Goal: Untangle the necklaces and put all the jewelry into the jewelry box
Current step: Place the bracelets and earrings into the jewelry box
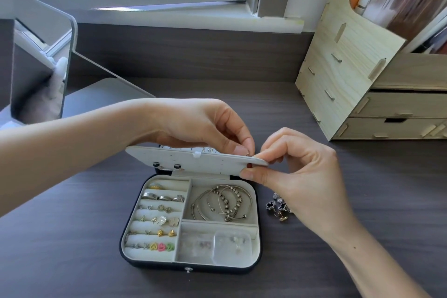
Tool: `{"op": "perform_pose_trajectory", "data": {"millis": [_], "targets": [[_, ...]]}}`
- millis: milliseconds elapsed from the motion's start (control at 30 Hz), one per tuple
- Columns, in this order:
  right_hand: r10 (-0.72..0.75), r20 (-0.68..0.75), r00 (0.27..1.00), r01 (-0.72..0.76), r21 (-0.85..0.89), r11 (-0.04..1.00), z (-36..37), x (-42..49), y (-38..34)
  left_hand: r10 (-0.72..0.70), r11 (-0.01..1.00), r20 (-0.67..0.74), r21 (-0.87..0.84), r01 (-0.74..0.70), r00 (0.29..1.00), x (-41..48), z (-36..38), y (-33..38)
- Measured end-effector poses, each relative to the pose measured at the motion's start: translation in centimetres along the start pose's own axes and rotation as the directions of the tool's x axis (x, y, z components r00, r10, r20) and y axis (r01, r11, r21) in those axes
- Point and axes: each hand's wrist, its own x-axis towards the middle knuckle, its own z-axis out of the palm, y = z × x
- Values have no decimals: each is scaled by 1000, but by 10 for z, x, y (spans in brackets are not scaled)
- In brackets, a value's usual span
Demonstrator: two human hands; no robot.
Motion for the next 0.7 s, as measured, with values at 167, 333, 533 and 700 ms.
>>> {"op": "perform_pose_trajectory", "data": {"millis": [167,333,533,700], "targets": [[-6,6,1000,6,6,1000,-1,0,1,-2,997,3,-83,2,1000,0,0,-3],[-1,14,1000,1,-5,1000,-1,0,-1,-15,998,-80,52,20,997,2,3,-2],[3,8,1000,-3,-9,1000,0,0,0,-3,998,-63,62,7,998,-2,-1,-2],[5,9,1000,-5,-7,1000,0,0,0,-11,1000,-70,17,12,997,0,2,-2]]}}
